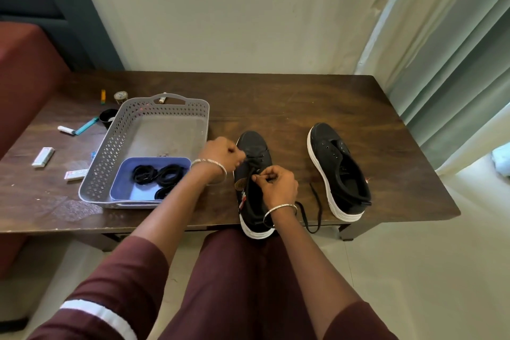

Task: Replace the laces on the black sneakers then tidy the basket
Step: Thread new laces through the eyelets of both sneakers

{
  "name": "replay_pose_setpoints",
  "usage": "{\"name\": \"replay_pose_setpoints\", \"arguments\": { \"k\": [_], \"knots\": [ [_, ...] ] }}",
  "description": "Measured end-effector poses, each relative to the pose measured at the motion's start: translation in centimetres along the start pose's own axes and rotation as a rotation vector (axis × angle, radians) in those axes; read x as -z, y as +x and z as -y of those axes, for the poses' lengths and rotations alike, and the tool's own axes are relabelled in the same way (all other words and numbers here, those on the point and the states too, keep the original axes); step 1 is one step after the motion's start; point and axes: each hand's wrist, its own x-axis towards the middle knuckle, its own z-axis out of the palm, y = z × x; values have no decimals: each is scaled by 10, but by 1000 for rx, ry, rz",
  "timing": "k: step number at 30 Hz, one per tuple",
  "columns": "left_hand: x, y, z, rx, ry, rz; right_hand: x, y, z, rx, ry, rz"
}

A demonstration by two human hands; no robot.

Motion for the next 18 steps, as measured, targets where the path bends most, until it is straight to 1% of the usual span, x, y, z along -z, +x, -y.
{"name": "replay_pose_setpoints", "arguments": {
  "k": [2,3,7,9,10,11,12,14,15,16,17,18],
  "knots": [
    [21,-2,-21,84,-334,23,0,1,-1,-15,31,3],
    [31,-5,-32,124,-480,66,0,1,-1,-22,39,5],
    [45,-16,-51,146,-978,305,0,0,-2,-35,42,12],
    [35,-17,-43,195,-1198,389,0,0,-2,-35,45,14],
    [27,-17,-37,226,-1232,392,0,0,-3,-37,45,17],
    [17,-14,-30,255,-1178,358,1,0,-2,-41,47,21],
    [9,-10,-23,269,-1017,298,1,0,-3,-44,49,25],
    [-2,-3,-13,224,-459,156,2,1,-3,-44,41,31],
    [-6,0,-10,156,-160,131,2,0,-3,-41,31,33],
    [-9,1,-10,95,96,146,2,0,-2,-38,22,33],
    [-12,2,-10,56,296,179,2,0,-2,-36,16,32],
    [-14,2,-11,28,430,206,2,-1,-2,-36,12,29]
  ]
}}
